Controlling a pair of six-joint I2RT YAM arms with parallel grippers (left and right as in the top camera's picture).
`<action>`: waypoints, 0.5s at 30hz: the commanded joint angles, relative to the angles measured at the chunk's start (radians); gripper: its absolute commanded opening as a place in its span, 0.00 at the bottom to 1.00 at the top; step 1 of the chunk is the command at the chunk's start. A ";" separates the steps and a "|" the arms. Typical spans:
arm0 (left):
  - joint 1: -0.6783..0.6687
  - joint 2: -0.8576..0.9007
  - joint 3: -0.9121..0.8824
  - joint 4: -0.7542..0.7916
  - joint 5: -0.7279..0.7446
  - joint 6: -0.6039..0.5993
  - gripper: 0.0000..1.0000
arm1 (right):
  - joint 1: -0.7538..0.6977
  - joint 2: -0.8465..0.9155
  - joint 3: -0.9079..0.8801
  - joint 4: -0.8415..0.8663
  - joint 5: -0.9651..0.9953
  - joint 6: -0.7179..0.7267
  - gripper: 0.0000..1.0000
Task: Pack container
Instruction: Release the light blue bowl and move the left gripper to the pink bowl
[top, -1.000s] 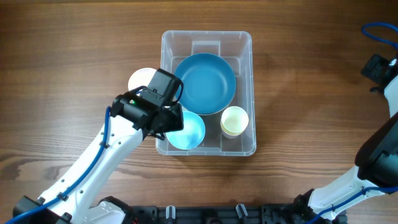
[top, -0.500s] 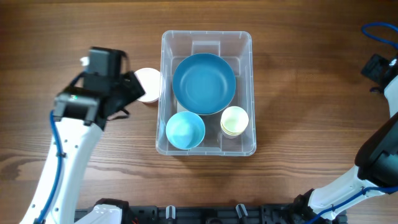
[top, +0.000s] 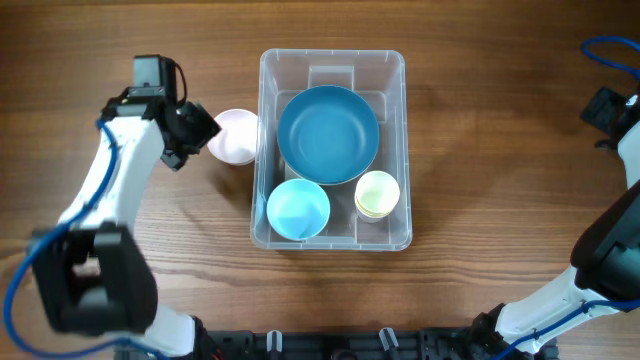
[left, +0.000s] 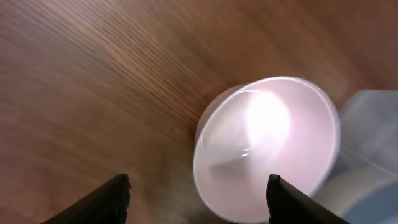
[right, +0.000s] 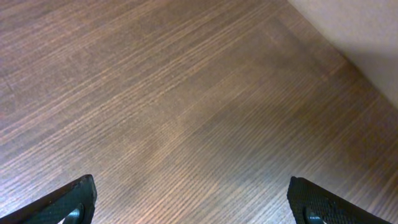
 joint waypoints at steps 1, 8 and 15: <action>0.004 0.095 0.010 0.017 0.059 -0.008 0.71 | -0.003 0.000 0.008 0.002 0.006 -0.008 1.00; 0.003 0.201 0.010 0.051 0.059 -0.005 0.66 | -0.003 0.000 0.008 0.002 0.006 -0.008 1.00; 0.003 0.216 0.010 0.073 0.067 -0.004 0.04 | -0.003 0.000 0.008 0.003 0.006 -0.008 1.00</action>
